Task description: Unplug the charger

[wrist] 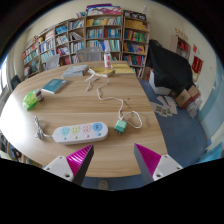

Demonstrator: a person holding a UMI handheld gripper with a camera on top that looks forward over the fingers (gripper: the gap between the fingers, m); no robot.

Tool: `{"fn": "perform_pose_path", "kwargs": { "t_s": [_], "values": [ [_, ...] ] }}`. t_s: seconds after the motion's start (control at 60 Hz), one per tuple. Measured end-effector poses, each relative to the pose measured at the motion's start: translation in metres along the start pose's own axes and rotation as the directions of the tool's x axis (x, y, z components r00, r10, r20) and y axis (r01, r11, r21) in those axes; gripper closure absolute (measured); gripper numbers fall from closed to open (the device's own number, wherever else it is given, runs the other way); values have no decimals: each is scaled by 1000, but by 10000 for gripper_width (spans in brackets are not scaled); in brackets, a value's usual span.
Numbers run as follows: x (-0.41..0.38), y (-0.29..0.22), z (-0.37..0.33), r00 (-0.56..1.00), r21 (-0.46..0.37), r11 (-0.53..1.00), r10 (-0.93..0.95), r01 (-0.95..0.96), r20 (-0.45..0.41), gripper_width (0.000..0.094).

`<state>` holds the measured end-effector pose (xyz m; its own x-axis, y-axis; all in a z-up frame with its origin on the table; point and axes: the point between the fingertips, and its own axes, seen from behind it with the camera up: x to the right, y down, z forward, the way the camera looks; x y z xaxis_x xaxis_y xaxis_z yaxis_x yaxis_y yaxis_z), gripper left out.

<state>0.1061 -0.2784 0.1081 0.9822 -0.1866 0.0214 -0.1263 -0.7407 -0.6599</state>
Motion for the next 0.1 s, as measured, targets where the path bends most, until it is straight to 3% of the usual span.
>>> {"fn": "perform_pose_path", "kwargs": {
  "t_s": [0.1],
  "values": [
    [8, 20, -47, 999, 6, 999, 34, -34, 8, 91]
  ]
}}
